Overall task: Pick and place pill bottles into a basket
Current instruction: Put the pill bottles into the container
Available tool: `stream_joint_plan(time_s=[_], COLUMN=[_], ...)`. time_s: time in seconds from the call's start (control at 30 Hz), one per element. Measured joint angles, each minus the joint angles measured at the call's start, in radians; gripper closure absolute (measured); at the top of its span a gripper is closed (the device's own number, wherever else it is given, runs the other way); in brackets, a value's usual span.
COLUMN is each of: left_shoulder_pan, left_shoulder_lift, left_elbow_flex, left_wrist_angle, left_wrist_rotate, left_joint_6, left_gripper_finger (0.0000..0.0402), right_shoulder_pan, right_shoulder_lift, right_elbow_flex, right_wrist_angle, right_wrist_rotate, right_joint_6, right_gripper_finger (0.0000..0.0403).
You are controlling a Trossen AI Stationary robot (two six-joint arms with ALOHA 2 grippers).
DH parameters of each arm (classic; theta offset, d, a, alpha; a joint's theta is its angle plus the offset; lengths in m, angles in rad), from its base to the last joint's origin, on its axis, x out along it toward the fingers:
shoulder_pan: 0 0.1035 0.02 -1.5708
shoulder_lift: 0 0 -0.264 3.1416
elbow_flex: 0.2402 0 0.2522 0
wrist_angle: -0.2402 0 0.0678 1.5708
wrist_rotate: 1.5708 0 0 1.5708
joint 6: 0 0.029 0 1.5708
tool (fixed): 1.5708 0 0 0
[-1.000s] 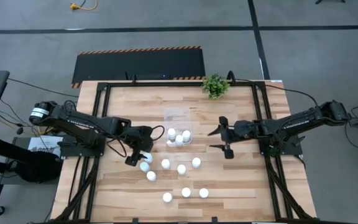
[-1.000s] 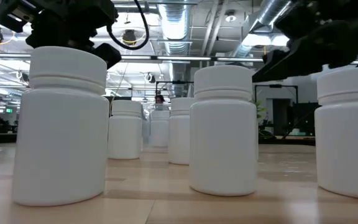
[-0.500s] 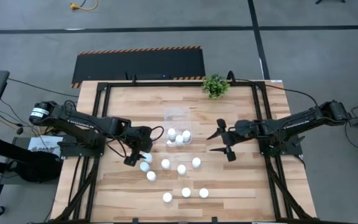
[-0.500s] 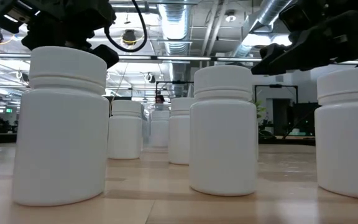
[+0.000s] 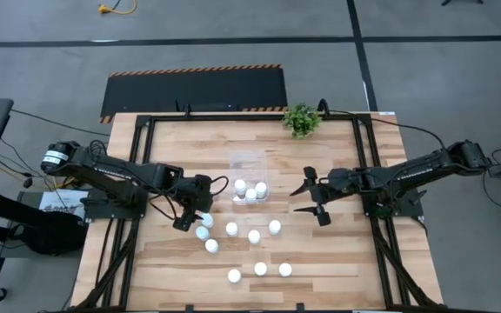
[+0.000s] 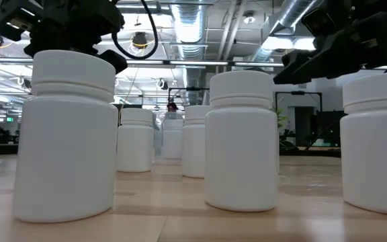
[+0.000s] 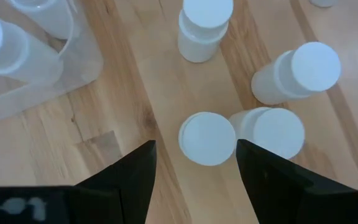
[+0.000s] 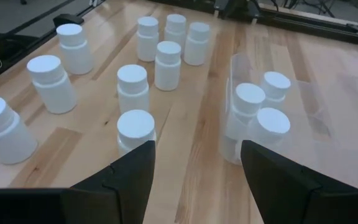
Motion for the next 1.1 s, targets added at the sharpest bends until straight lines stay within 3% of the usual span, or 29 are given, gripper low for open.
stream_joint_plan(time_s=[0.33, 1.1], left_shoulder_pan=[-0.044, -0.058], left_shoulder_lift=[0.044, 0.129], left_elbow_flex=[-0.001, -0.003], left_wrist_angle=[0.004, 0.041], left_wrist_rotate=[-0.036, 0.003], left_joint_6=[0.013, 0.022], left_gripper_finger=[0.0191, 0.0191], right_shoulder_pan=[0.0, 0.0], right_shoulder_lift=[0.0, 0.0], right_elbow_flex=[0.0, 0.0], right_wrist_angle=[-0.002, -0.003], right_wrist_rotate=[0.0, 0.0], right_joint_6=[0.0, -0.001], right_gripper_finger=[0.0173, 0.0173])
